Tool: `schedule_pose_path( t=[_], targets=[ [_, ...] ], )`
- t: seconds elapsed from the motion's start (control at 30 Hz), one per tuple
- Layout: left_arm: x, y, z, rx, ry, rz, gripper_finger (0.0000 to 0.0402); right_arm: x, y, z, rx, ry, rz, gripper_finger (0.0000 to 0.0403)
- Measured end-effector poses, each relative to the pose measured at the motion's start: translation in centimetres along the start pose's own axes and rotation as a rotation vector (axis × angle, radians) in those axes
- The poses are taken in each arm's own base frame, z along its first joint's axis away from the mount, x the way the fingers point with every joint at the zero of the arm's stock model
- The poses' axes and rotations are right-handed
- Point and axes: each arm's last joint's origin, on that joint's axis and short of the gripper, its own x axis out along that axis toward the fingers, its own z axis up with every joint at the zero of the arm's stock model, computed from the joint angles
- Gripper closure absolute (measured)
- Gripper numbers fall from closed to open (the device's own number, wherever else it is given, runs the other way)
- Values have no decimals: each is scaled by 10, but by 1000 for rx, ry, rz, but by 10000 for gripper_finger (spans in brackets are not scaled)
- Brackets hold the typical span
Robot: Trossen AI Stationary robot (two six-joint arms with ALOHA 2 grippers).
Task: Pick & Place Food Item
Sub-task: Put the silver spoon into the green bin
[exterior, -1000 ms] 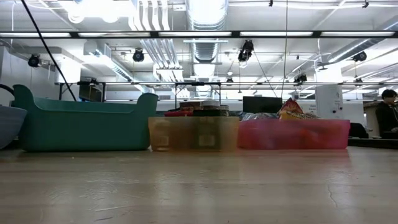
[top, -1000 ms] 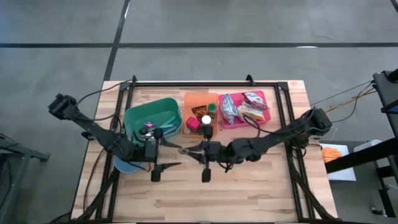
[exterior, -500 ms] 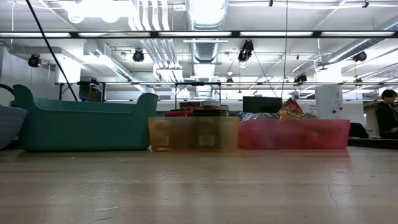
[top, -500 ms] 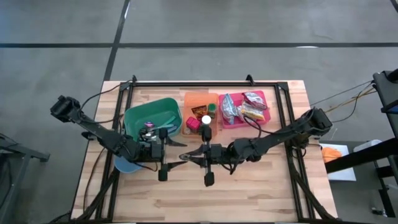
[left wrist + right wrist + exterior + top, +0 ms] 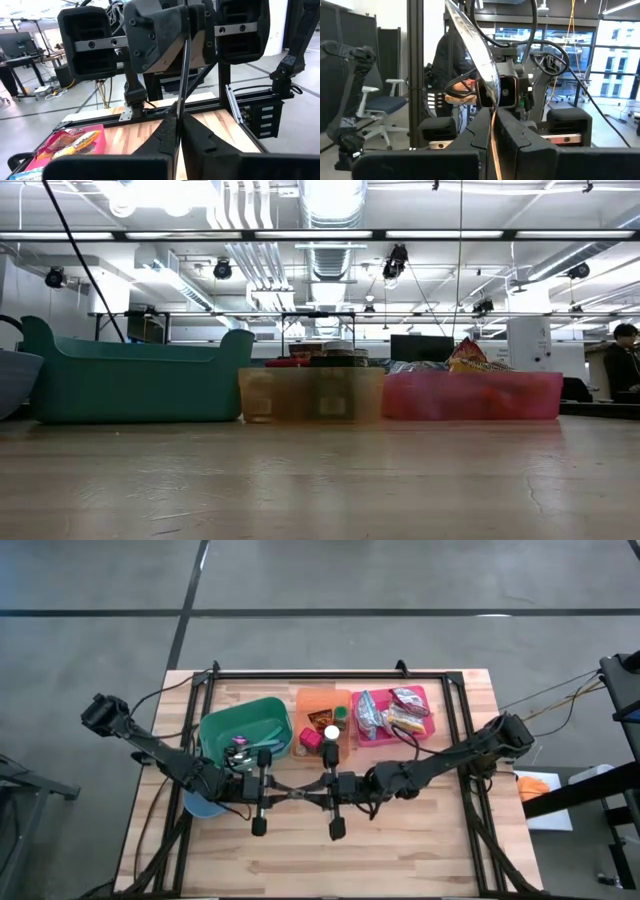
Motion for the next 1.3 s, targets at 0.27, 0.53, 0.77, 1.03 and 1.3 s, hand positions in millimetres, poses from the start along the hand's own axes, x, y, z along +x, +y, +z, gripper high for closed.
schedule_pose_path(
  t=[0.27, 0.53, 0.77, 1.03, 1.3],
  targets=[
    [-2, 1, -1, -22, 17, 0, 399, 0, 0, -2, 21, 24, 3, 390],
    [-1, 3, 11, -83, 122, 29, 400, 1, -6, -8, 11, 76, -5, 283],
    [-10, 11, 18, -97, 250, 136, 401, -3, -9, -12, 2, 187, -91, 198],
    [-49, 40, 32, -122, 393, 376, 401, -16, -16, -12, 96, 341, -197, 177],
    [-87, 80, 22, -275, 606, 628, 401, -30, -18, -21, 145, 524, -238, 176]
  ],
)
